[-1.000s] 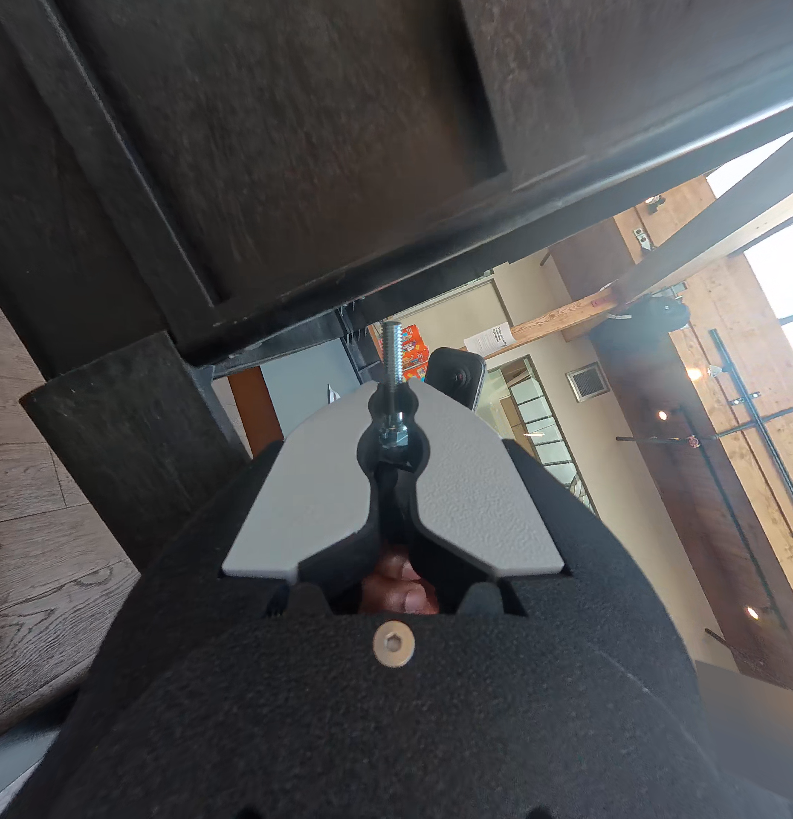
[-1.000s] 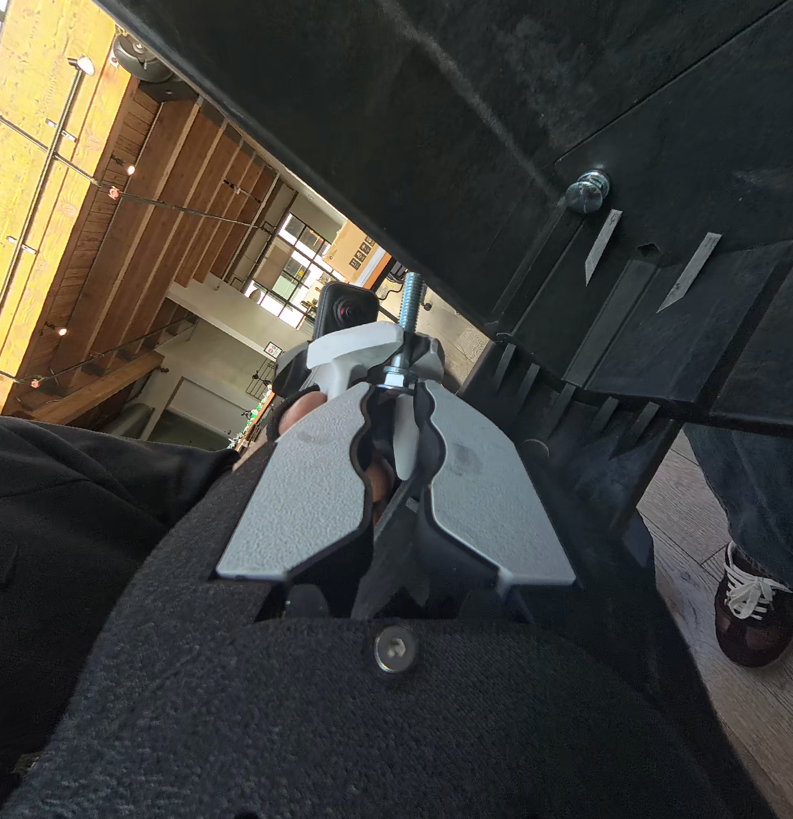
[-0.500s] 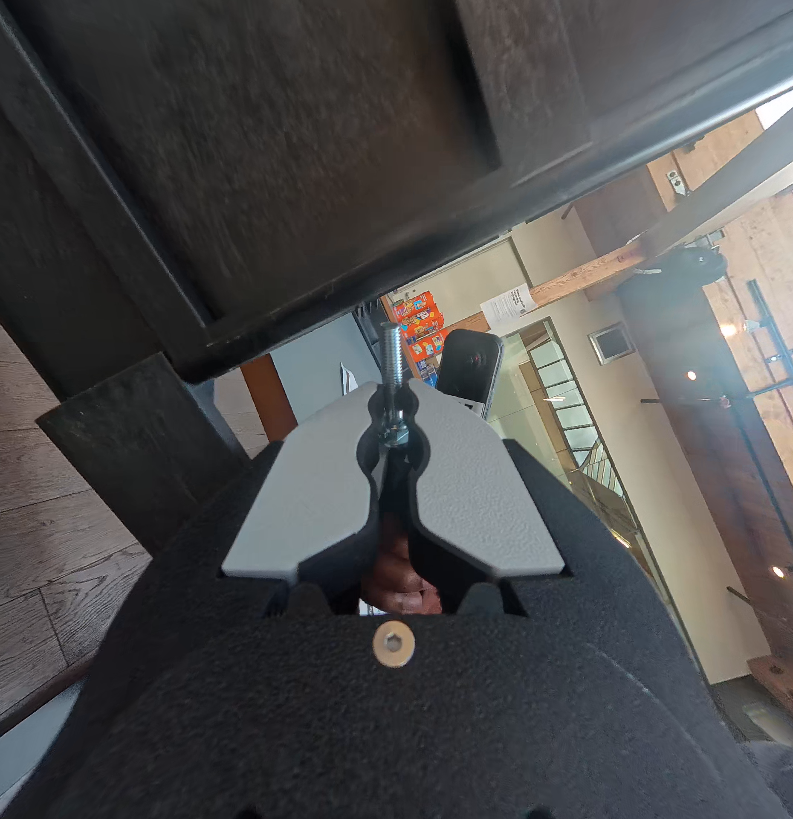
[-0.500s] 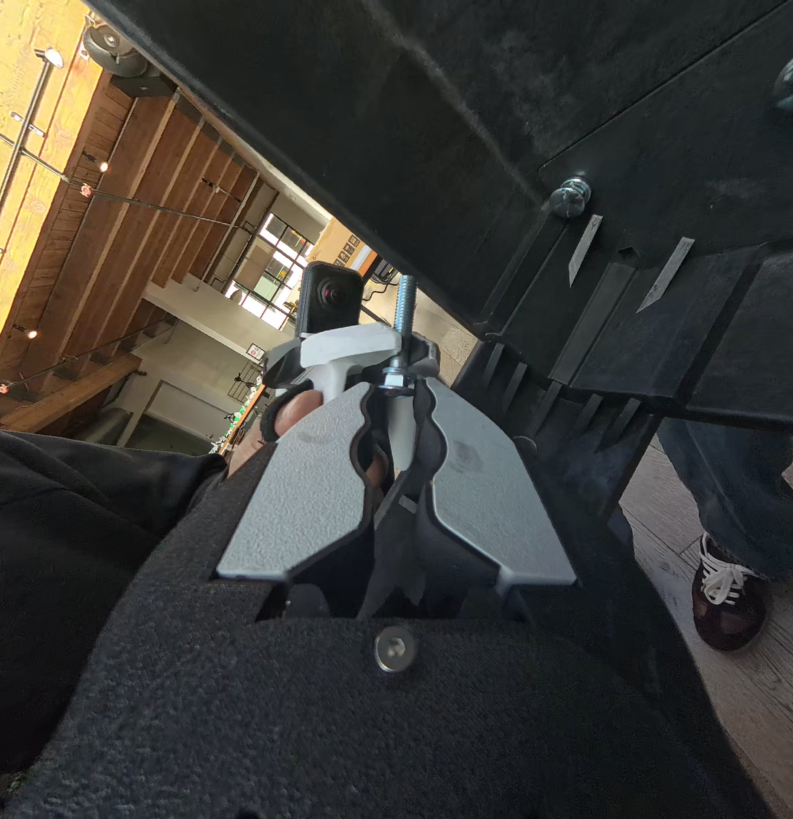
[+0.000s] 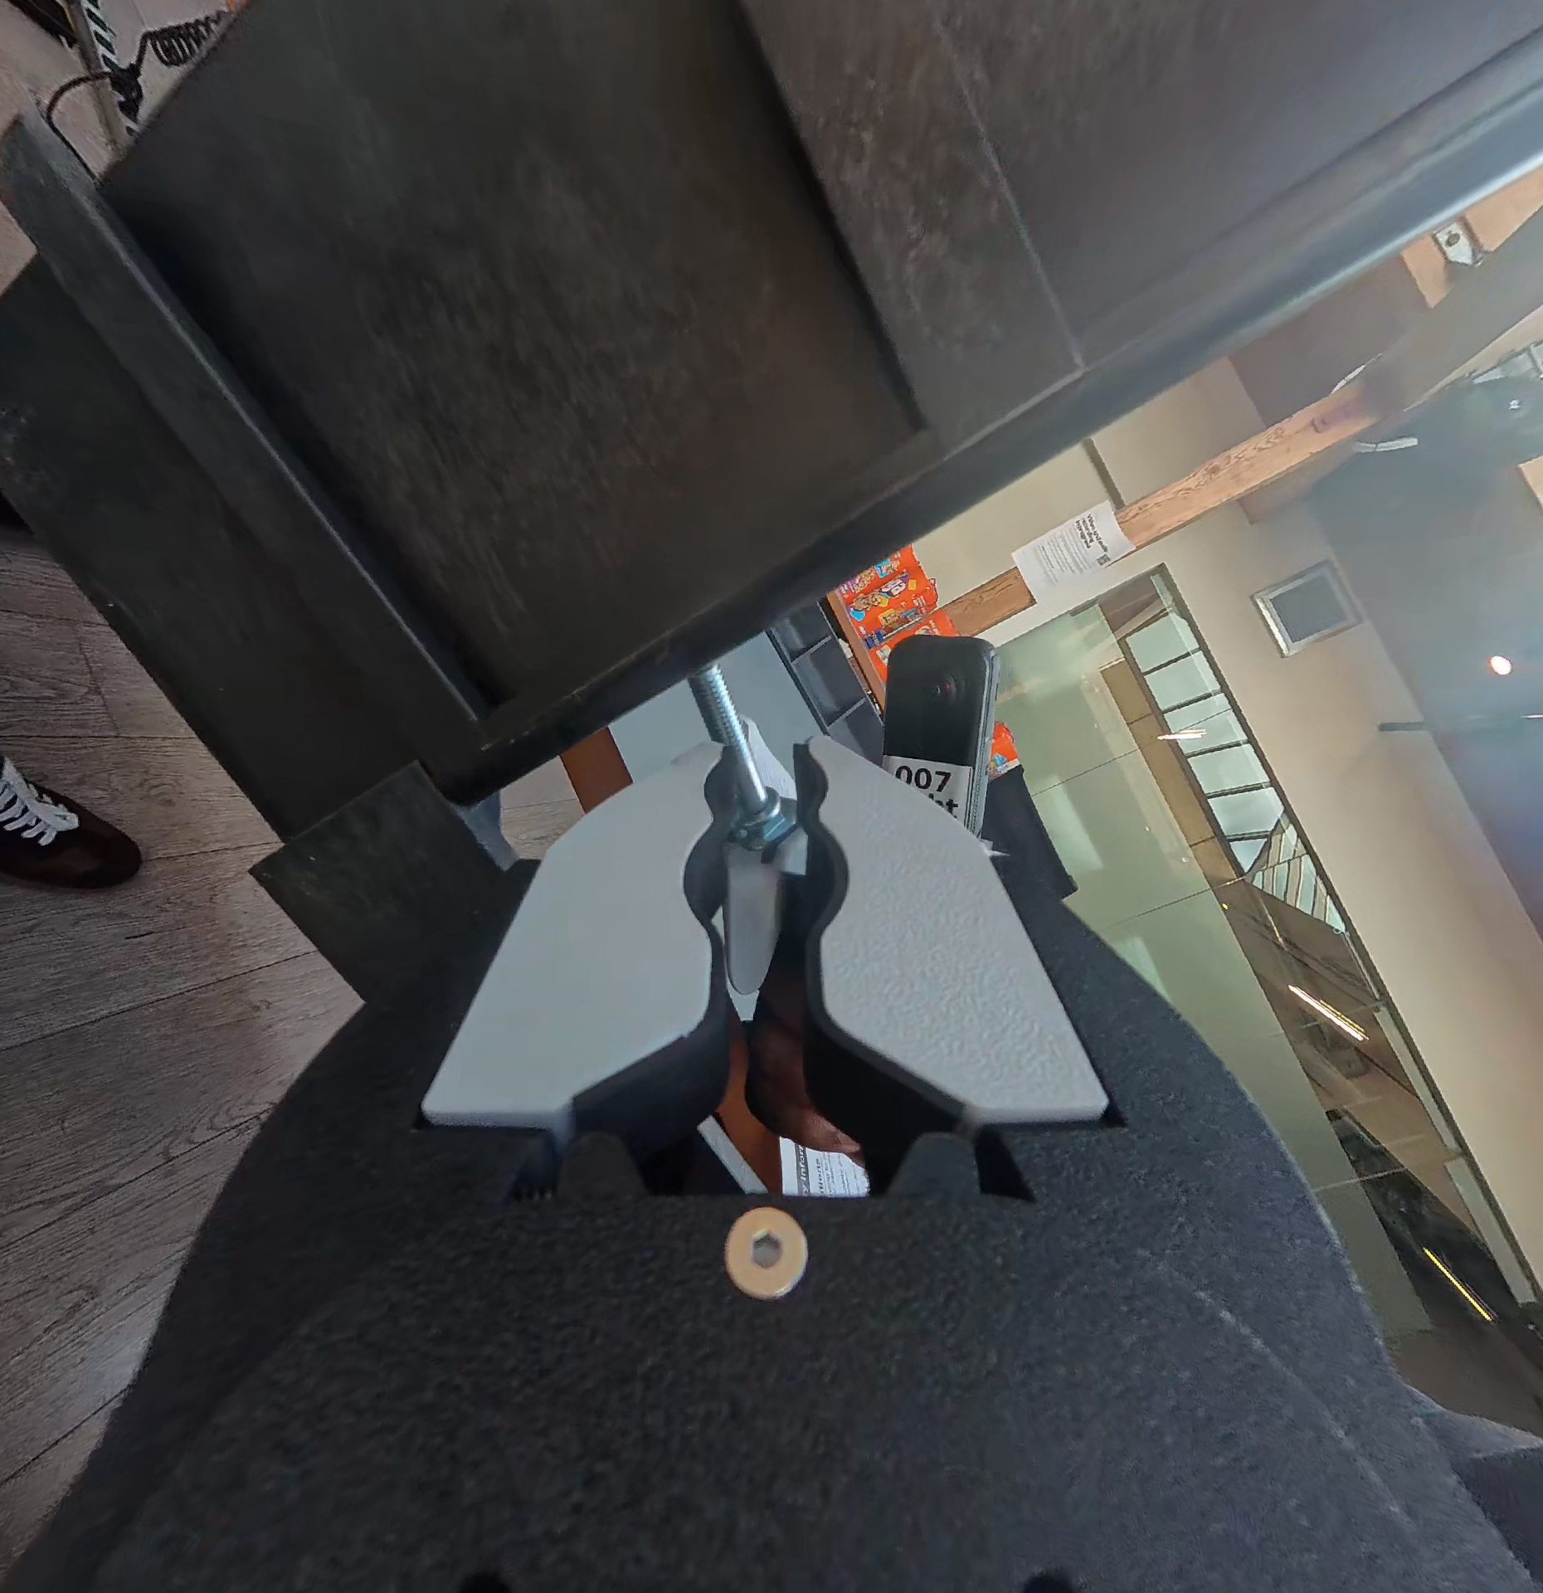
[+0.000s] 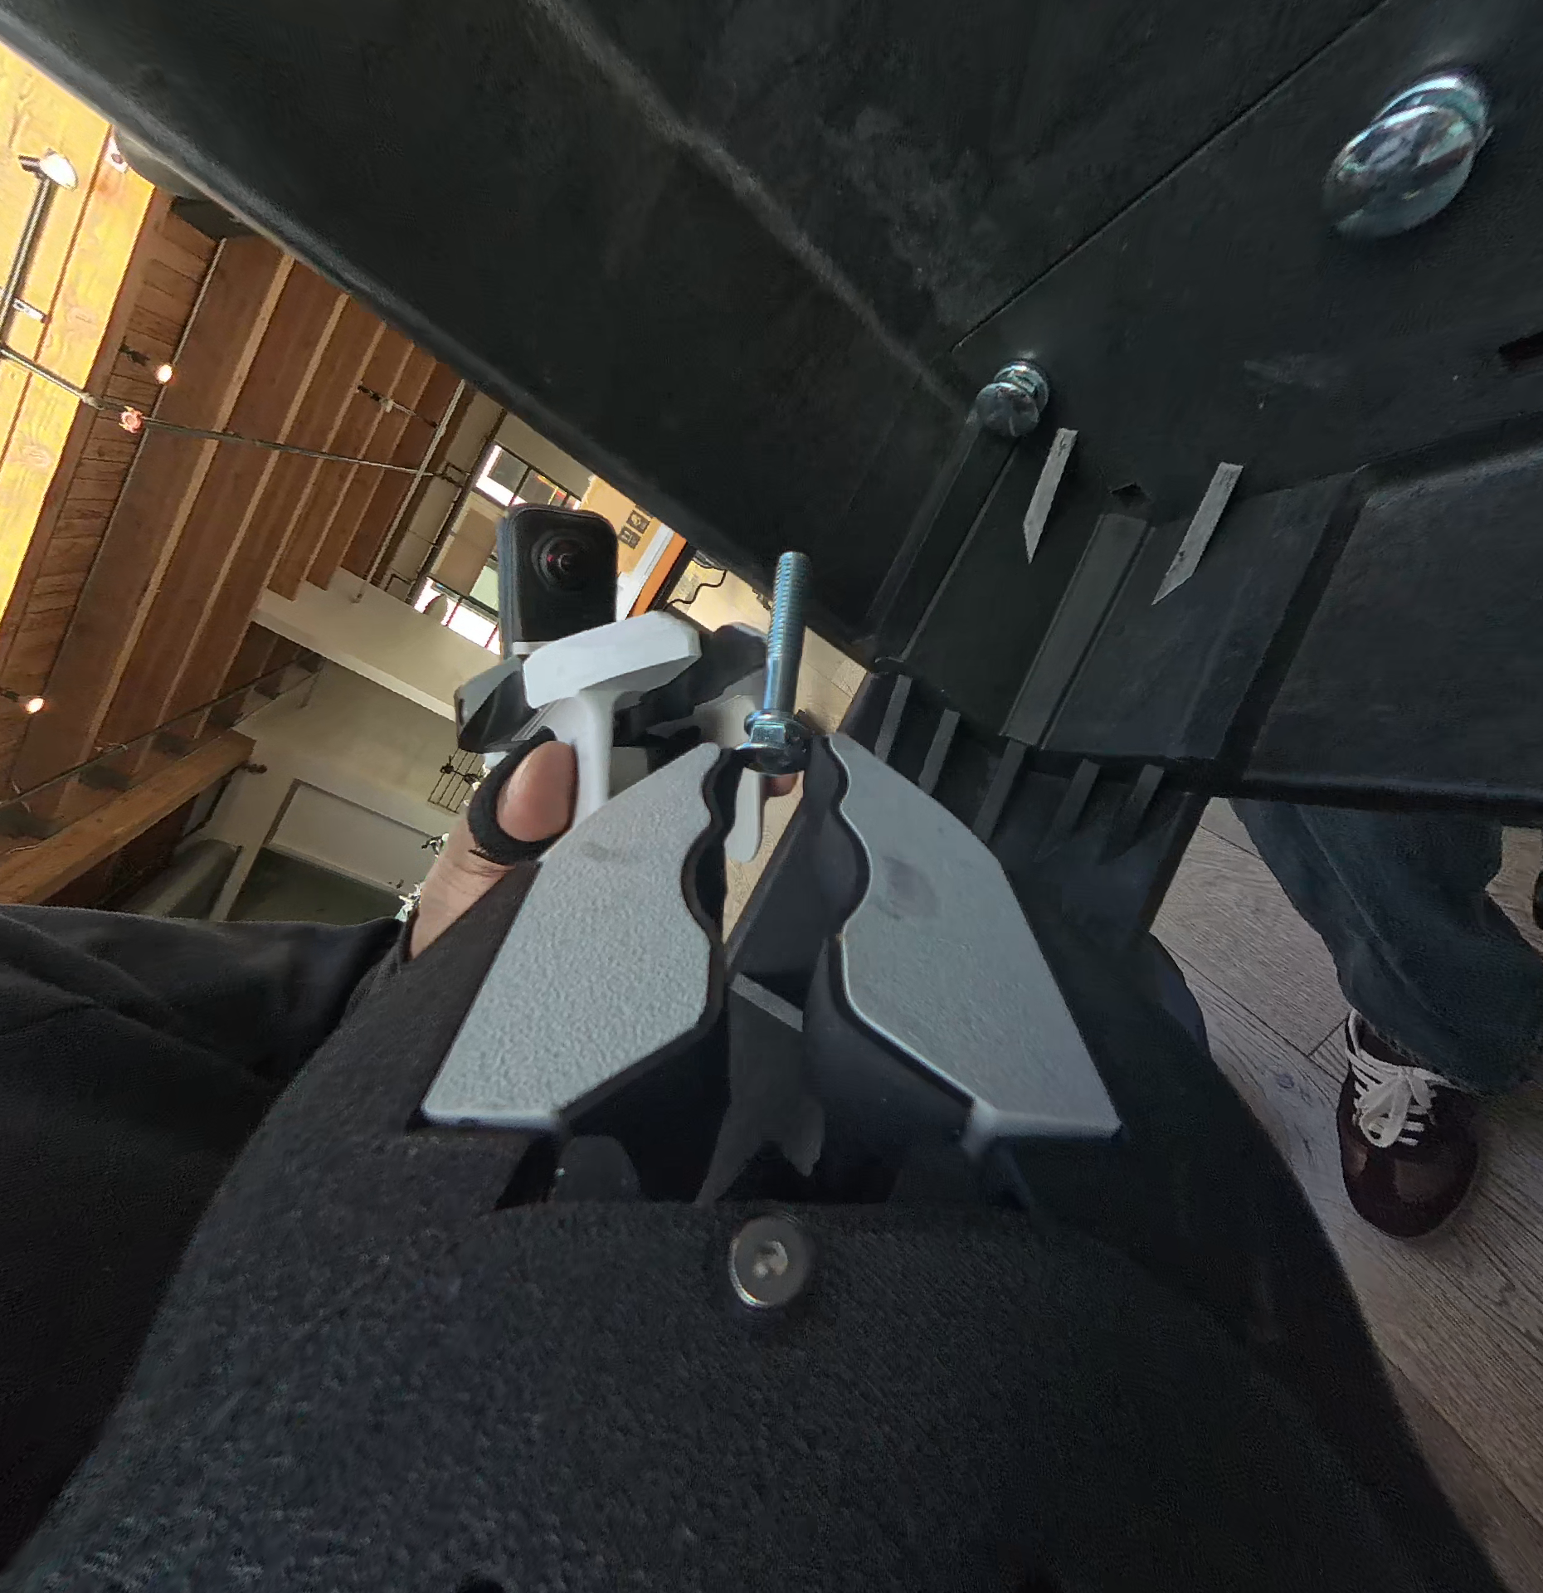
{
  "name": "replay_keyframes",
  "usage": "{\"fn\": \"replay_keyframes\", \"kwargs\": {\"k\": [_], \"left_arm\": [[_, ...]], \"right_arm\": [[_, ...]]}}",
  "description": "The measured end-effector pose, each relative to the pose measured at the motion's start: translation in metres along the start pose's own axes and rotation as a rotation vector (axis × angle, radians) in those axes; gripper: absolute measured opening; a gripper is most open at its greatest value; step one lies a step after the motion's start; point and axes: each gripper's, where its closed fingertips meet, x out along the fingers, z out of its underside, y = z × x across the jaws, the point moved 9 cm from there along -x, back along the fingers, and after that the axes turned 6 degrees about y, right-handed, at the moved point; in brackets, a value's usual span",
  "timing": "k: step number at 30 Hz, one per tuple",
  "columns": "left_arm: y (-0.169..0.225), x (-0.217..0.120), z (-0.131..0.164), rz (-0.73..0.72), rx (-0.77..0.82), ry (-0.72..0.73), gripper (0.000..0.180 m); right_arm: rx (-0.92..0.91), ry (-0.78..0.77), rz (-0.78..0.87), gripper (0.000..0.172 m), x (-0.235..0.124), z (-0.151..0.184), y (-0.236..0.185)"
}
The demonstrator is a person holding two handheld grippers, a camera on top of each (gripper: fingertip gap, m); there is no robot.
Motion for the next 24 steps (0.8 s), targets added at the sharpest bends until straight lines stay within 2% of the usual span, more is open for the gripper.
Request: {"fn": "replay_keyframes", "kwargs": {"k": [5,15,24], "left_arm": [[0.003,-0.012,-0.005,-0.012,0.055,0.013,0.012],[0.008,-0.038,-0.004,-0.004,0.096,0.029,0.010],[0.010,-0.044,-0.003,0.002,0.108,0.041,0.008]], "right_arm": [[-0.009,-0.028,0.086,0.016,0.006,-0.006,0.021],[-0.225,-0.287,0.383,0.015,0.042,-0.030,0.035],[-0.246,-0.262,0.435,0.015,0.052,-0.028,0.041]]}}
